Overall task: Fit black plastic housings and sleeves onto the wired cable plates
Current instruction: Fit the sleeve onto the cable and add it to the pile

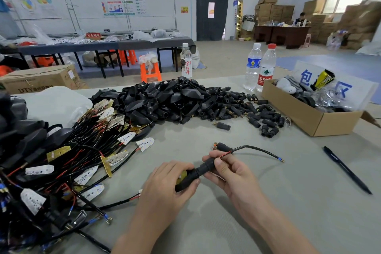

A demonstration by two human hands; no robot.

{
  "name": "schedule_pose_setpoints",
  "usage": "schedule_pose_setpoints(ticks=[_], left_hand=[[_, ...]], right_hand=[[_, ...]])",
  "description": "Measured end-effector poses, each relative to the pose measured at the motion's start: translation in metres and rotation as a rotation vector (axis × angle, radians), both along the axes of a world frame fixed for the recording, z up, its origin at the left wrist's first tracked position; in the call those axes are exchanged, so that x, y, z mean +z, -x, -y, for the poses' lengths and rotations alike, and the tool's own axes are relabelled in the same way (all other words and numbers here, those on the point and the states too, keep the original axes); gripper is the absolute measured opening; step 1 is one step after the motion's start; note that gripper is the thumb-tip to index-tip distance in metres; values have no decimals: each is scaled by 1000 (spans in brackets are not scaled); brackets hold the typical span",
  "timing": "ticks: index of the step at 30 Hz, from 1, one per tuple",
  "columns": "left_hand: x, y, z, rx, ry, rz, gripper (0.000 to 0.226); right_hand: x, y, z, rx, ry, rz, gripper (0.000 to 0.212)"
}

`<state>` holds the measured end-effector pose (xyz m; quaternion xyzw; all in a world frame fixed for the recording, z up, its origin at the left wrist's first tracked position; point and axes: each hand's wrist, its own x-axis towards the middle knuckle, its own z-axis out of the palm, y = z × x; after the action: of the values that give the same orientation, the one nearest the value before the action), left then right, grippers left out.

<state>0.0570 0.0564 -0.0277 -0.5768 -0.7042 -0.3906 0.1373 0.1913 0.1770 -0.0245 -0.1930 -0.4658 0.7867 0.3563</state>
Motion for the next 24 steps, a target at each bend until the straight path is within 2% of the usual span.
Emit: schedule_pose_setpoints(ticks=[8,16,24], left_hand=[[3,0,3,-96,42,155,20],[1,2,3,-128,31,249,17],[2,1,1,-117,-2,231,19]], right_hand=[[2,-3,0,10,-151,37,23],[2,-4,-1,82,-94,36,19],[-3,0,5,69,-208,30,15]])
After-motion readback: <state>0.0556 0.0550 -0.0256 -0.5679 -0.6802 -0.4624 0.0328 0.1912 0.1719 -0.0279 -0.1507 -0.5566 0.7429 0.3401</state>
